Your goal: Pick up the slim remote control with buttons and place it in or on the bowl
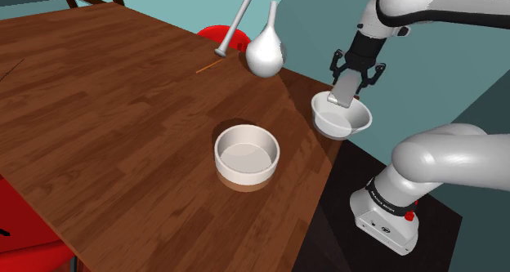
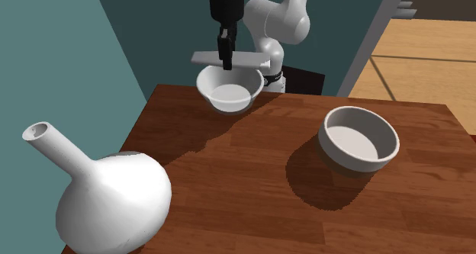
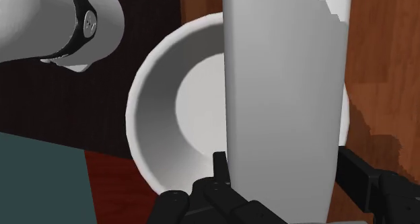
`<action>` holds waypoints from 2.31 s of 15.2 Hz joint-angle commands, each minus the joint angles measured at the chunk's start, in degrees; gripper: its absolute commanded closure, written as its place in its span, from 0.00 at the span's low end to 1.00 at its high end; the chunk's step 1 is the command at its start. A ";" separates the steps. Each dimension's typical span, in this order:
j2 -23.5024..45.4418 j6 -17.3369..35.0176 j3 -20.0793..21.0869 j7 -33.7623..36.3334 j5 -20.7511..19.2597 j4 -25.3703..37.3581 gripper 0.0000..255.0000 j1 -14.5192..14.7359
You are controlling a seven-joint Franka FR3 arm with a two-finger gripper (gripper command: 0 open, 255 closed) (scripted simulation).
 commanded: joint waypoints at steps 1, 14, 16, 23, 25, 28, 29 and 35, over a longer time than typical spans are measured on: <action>-2.62 -1.19 -1.75 -1.74 -1.21 -1.52 1.00 -0.59; -1.83 9.22 -0.81 -1.87 -0.22 -11.15 1.00 -0.13; -1.70 9.85 -0.76 -1.88 -0.16 -11.65 1.00 -0.10; -1.68 9.85 -0.78 -1.90 -0.18 -11.64 0.00 -0.11; -1.71 9.86 -0.77 -1.89 -0.17 -11.67 0.00 -0.10; -1.69 9.85 -0.76 -1.87 -0.16 -11.64 0.00 -0.09; -2.09 7.71 -0.96 -1.85 -0.38 -9.90 0.00 -0.20; -2.57 2.10 -1.48 -1.79 -0.93 -4.76 0.00 -0.47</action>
